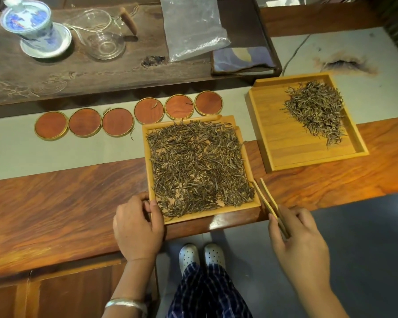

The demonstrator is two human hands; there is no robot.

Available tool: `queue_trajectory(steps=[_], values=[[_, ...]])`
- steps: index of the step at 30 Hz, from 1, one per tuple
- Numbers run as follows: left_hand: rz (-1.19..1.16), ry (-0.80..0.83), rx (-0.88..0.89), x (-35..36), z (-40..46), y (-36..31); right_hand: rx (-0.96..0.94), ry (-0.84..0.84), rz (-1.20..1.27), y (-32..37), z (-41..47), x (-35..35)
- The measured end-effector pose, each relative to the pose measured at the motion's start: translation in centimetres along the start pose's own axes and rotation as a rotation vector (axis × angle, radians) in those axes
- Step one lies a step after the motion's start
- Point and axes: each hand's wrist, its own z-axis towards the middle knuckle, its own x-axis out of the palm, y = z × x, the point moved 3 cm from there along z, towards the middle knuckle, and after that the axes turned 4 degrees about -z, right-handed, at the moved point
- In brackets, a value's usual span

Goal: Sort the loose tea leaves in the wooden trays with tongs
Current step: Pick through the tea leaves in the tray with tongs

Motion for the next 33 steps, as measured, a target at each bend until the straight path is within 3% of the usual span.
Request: queue_trajectory(steps=[29,33], values=[[-0.024,-0.03,0.021,0.1,-0.1,0.1,-0.045,0.007,-0.008,1.6,1.2,-1.2],[-0.031,-0.031,0.014,0.1,-0.1,0.2,-0.096,0.074,0.007,2.9,1.2,-0.6]])
